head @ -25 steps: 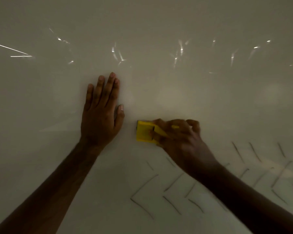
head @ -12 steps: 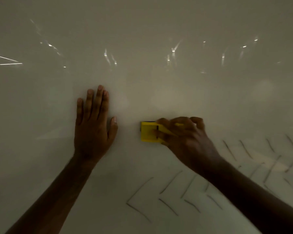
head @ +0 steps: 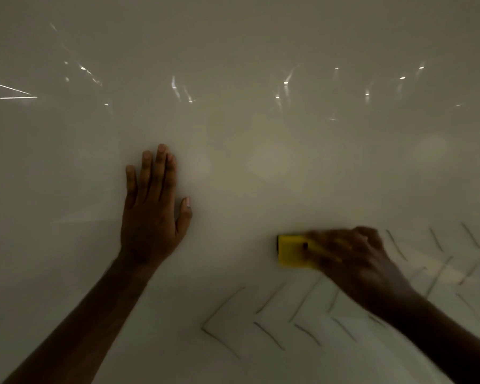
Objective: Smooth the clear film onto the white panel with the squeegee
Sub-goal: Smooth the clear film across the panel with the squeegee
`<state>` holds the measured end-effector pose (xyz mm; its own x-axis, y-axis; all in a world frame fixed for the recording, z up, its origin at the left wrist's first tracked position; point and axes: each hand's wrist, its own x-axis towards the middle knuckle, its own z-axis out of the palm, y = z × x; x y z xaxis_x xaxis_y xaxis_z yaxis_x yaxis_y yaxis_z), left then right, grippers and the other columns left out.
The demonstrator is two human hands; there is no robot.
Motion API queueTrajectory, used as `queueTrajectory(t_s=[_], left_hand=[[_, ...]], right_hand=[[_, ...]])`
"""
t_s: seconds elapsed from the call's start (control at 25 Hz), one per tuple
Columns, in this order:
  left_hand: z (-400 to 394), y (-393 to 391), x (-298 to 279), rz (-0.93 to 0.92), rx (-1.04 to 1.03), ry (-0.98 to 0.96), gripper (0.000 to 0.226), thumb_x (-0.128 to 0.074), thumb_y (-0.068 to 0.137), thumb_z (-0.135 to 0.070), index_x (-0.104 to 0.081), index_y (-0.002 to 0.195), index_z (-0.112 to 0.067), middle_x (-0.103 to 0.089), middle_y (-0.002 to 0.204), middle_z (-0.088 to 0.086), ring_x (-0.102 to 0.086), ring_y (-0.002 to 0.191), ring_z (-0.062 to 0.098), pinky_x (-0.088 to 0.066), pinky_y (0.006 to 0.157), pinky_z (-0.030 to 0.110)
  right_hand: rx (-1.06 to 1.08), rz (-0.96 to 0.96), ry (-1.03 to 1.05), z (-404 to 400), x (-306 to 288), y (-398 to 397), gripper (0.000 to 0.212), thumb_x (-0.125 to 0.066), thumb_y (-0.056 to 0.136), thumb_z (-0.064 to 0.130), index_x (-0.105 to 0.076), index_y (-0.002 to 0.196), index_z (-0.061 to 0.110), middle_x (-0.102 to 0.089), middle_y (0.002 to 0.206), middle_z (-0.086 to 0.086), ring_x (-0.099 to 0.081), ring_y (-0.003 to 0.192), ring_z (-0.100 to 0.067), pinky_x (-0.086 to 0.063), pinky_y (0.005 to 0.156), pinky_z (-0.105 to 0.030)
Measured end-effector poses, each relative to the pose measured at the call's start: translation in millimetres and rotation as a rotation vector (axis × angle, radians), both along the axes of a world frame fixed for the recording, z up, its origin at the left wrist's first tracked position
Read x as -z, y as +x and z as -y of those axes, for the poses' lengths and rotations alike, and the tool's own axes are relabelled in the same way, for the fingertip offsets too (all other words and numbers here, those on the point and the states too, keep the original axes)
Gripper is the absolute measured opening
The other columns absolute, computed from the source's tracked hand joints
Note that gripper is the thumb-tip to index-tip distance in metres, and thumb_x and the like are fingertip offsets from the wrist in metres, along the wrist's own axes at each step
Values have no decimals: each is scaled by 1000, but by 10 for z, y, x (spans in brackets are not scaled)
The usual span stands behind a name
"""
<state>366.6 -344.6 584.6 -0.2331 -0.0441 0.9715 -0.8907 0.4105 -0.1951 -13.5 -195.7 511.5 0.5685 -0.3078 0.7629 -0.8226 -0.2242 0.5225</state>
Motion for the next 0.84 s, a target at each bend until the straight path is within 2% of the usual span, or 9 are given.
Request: queueTrajectory(t_s=[0.12, 0.2, 0.28, 0.36, 0.44, 0.52, 0.68, 0.76, 0.84], left_hand=[[-19, -101, 63, 45, -37, -3, 72, -36, 110, -36, -18, 169, 1, -11, 178, 21, -4, 167, 36, -7, 135, 58], [-67, -270, 109, 76, -35, 3, 71, -36, 111, -36, -18, 170, -1, -10, 179, 19, -2, 167, 35, -6, 135, 58], [-125, -476, 134, 102, -21, 7, 72, -37, 110, -37, -17, 170, -2, -12, 179, 17, -3, 166, 36, -4, 135, 58], [-167, -616, 113, 119, -10, 12, 72, -37, 110, -36, -18, 170, -3, -13, 180, 15, -3, 166, 36, -2, 135, 57], [-179, -666, 71, 126, 0, 9, 71, -39, 110, -36, -19, 171, -4, -15, 180, 14, -4, 166, 37, -1, 135, 57], [-179, -670, 44, 145, -1, 3, 70, -39, 110, -36, -20, 171, -6, -16, 180, 11, -5, 167, 38, -2, 135, 56], [-205, -802, -45, 171, -18, -20, 70, -37, 110, -38, -20, 171, -7, -15, 180, 10, -3, 167, 37, -2, 135, 56], [-229, -929, -102, 163, -23, -24, 70, -36, 111, -39, -21, 171, -7, -16, 180, 10, -4, 167, 37, -1, 135, 56], [-255, -1059, -152, 151, -18, -24, 69, -35, 112, -40, -21, 171, -6, -16, 180, 11, -5, 166, 38, -3, 135, 56]], right_hand=[[5, 227, -122, 75, -490, 66, 32, -65, 101, 36, -71, 132, 32, -58, 153, 7, -62, 117, -33, -46, 94, -53], [-24, 325, -139, 192, -537, 248, 30, -67, 101, 36, -70, 131, 33, -57, 154, 8, -61, 116, -33, -45, 95, -53], [-38, 269, -120, 260, -307, 367, 32, -65, 103, 35, -65, 134, 38, -56, 155, 7, -62, 118, -32, -45, 96, -54], [-52, 108, -42, 216, 50, 313, 39, -64, 104, 32, -58, 142, 39, -54, 157, 6, -61, 122, -30, -44, 99, -55], [-35, -33, 29, 98, 307, 72, 45, -59, 106, 29, -54, 150, 38, -49, 162, 7, -59, 128, -27, -42, 101, -55], [8, -60, 38, -24, 314, -284, 46, -57, 105, 28, -55, 150, 37, -48, 163, 7, -61, 128, -28, -42, 100, -55], [27, 168, -77, -96, -241, -634, 37, -64, 102, 33, -67, 139, 34, -52, 159, 6, -65, 120, -34, -42, 97, -53], [-15, 344, -114, -30, -479, -540, 36, -63, 100, 38, -65, 136, 38, -51, 157, 14, -60, 118, -29, -40, 97, -48], [-70, 439, -104, 53, -445, -392, 35, -60, 100, 42, -62, 135, 41, -50, 157, 16, -55, 118, -25, -39, 98, -46]])
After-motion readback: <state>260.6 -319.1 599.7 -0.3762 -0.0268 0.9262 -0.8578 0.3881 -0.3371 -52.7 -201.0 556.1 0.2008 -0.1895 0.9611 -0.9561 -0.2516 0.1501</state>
